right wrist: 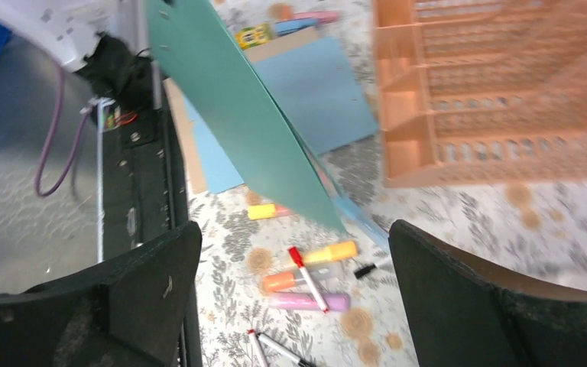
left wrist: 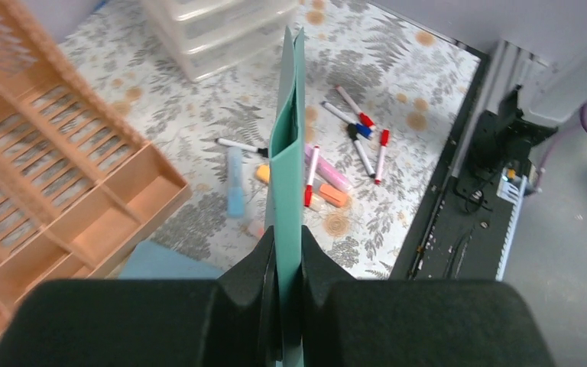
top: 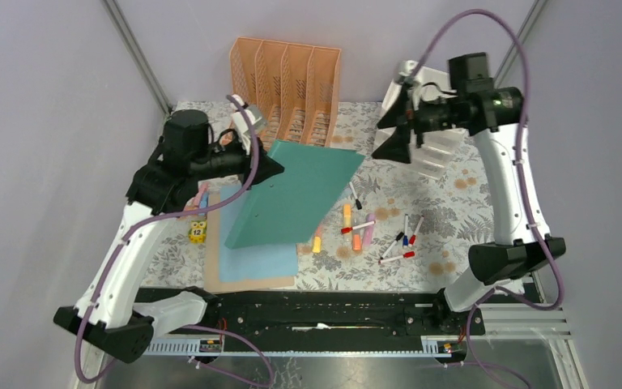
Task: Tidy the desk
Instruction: Place the folder in the storage box.
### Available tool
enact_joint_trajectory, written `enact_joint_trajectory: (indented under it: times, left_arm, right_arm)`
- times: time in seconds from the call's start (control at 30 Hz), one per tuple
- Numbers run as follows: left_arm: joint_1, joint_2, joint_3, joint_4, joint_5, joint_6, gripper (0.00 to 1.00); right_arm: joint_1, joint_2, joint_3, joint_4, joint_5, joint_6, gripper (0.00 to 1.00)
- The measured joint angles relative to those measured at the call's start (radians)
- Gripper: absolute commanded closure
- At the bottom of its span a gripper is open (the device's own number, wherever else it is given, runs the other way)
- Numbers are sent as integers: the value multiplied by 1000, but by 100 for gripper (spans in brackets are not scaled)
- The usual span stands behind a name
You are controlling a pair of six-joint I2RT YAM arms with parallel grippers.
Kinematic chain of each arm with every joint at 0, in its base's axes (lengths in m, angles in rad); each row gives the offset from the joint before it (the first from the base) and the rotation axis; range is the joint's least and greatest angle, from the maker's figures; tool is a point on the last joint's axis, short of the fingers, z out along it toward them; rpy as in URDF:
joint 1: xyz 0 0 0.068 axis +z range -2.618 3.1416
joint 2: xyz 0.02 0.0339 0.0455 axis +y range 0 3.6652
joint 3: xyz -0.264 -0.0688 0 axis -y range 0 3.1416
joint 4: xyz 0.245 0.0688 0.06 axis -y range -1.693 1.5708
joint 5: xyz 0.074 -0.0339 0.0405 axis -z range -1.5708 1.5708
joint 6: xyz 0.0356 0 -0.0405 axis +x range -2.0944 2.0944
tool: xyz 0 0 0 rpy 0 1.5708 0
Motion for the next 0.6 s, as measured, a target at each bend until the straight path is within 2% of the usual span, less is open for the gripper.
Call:
enact_joint_trajectory:
  times: [0.1, 0.23, 0.4, 0.6]
  left_arm:
    - [26, -47, -1, 4, -64, -37, 100]
    - [39, -117, -1, 37, -185, -86, 100]
    - [39, -148, 4, 119, -402, -113, 100]
    - [55, -109, 3, 288, -672, -96, 100]
  right_arm:
    - [-126, -46, -56, 42, -41, 34, 0]
    - [-233, -137, -249, 132, -112, 106, 0]
    - [-270, -205, -492, 241, -153, 174, 0]
    - [-270, -278, -719, 390, -187, 274, 0]
